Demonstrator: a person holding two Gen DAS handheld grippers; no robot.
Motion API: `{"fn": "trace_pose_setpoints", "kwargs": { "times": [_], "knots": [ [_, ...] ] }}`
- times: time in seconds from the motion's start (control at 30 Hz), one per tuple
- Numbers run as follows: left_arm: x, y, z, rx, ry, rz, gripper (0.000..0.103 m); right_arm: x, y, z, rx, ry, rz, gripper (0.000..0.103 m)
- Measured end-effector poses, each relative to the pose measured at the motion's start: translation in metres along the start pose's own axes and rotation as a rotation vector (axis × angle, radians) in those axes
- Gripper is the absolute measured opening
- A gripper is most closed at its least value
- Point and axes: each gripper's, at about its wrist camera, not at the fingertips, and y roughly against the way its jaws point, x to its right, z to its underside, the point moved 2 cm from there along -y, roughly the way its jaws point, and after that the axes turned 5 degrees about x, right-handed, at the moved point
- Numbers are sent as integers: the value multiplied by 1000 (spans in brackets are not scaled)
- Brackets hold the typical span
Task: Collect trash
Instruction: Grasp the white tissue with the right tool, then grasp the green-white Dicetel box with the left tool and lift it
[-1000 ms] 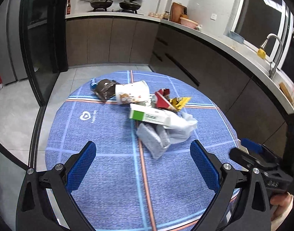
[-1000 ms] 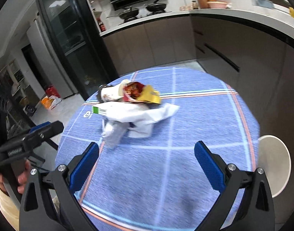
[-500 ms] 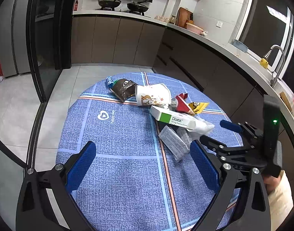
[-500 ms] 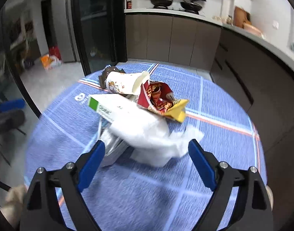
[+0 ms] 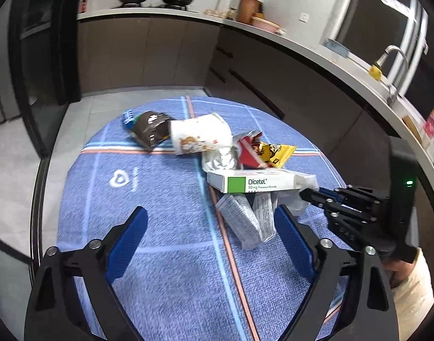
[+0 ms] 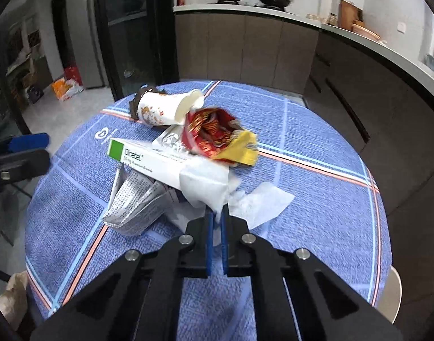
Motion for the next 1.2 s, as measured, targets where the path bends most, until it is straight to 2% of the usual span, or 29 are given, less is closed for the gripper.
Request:
{"fn": "trace_pose_setpoints", "kwargs": {
  "times": [0.17,0.33,0.57,0.77,1.0,1.2],
  "knots": [
    [17,-17,-9,-33,-62,65,70,8,22,-1,46,-54,4,6],
    [35,-14,-8,-25,-133,97,69,18,46,-6,105,-123,-20,6],
    [54,-18,-11,-25,-205,132,70,35,63,-2,136,-152,31,6],
    [71,-40,-12,-52,-291,148,70,53,73,10,143,-206,67,6],
    [95,-76,-15,-88,-484,169,70,64,72,25,122,-252,69,6],
    [104,-105,-17,-133,-583,150,71,74,67,36,104,-298,68,6]
  ]
}}
